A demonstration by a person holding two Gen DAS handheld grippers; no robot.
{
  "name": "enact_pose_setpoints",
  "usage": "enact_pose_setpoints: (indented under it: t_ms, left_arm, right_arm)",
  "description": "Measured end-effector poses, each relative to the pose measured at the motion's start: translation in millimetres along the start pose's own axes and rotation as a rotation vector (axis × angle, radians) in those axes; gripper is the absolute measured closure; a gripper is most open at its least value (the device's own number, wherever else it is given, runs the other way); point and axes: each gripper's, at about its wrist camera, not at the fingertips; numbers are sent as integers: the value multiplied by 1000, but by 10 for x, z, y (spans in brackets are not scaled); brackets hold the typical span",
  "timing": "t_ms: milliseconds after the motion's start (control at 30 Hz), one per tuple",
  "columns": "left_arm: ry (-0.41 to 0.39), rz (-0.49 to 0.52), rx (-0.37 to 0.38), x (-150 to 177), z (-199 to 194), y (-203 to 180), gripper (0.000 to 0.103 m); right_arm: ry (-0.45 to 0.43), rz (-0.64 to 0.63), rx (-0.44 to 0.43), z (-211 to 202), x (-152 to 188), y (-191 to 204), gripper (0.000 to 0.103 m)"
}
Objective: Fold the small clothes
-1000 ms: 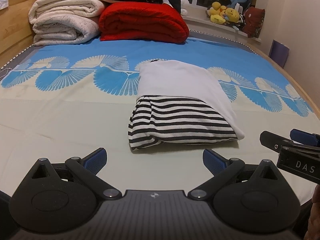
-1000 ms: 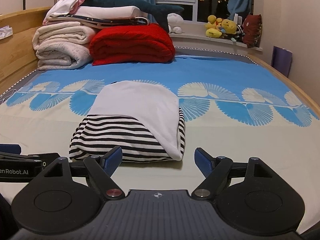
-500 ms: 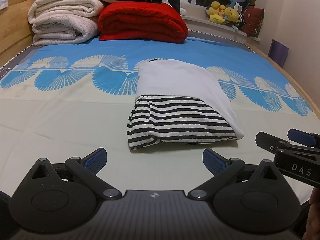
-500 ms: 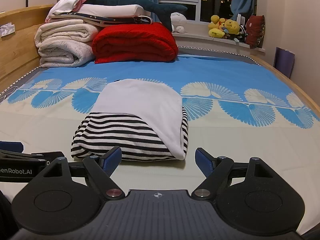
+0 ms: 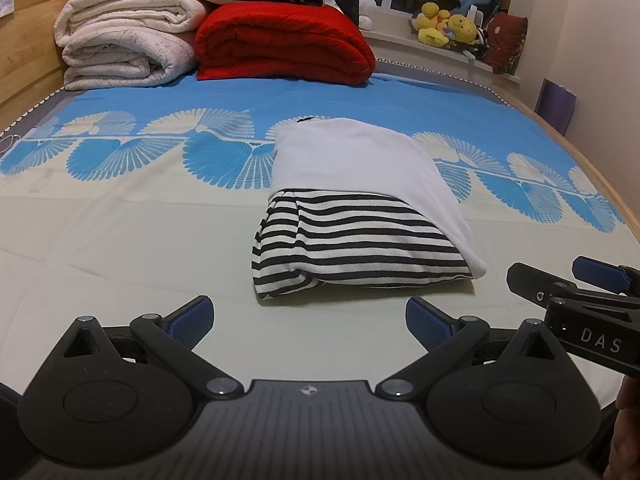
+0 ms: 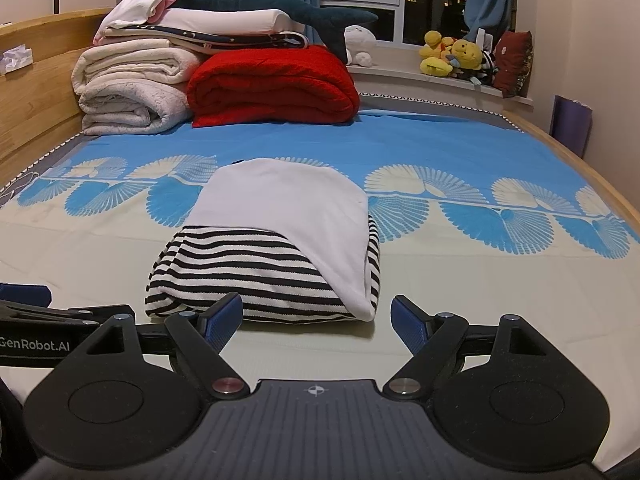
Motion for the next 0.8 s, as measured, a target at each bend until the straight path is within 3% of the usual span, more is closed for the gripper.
enact_pose_setpoints:
  t_ms: [800]
  left_arm:
    - [8, 0, 7, 9, 18, -14, 1]
  right_arm:
    - [1, 2, -4, 7, -15, 12, 20]
Point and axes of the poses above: each gripper's, at about its wrist camera, not at the fingertips, and z roughly the way its jaws point, y to its left, x to its underside, and after that the axes turned 1 degree about -z, right-handed
